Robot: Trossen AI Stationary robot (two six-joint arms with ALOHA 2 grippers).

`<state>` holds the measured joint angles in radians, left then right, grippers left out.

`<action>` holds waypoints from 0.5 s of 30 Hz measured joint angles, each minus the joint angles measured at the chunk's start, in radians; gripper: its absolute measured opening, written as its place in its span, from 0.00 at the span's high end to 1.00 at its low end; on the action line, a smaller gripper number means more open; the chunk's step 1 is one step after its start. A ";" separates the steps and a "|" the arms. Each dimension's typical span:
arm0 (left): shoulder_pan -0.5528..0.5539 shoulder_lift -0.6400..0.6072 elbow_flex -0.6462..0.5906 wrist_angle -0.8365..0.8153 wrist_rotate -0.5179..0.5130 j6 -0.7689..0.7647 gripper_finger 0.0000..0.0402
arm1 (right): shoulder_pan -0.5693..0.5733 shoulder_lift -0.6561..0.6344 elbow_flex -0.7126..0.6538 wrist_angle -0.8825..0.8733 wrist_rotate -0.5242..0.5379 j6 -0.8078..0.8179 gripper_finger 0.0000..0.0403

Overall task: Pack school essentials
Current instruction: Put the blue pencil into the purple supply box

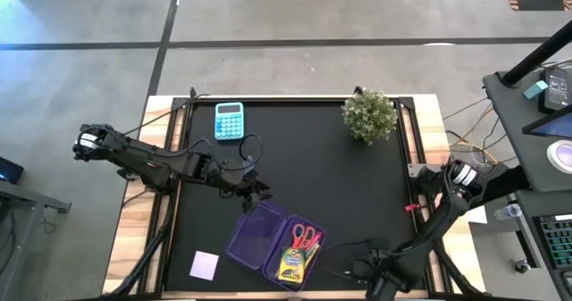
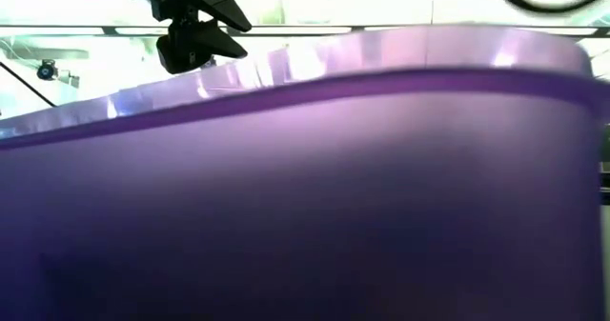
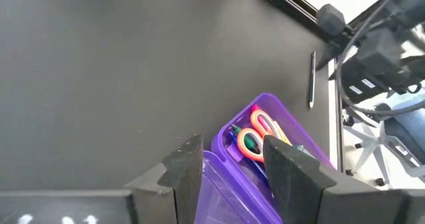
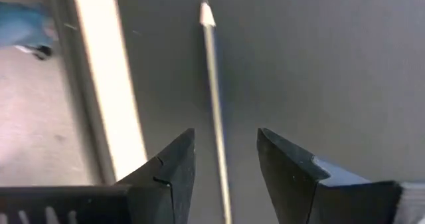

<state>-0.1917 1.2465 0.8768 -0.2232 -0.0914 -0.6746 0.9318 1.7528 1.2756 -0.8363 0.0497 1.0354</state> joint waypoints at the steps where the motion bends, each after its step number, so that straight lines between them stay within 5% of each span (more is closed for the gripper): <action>1: 0.000 0.000 0.000 0.002 0.000 0.000 0.65 | 0.000 0.011 -0.003 -0.002 -0.001 0.000 0.63; 15: 0.000 0.000 0.000 0.005 0.000 0.000 0.65 | -0.002 0.093 -0.014 0.038 -0.058 0.039 0.63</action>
<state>-0.1914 1.2465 0.8772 -0.2184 -0.0914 -0.6743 0.9295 1.8453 1.2615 -0.7988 -0.0082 1.0747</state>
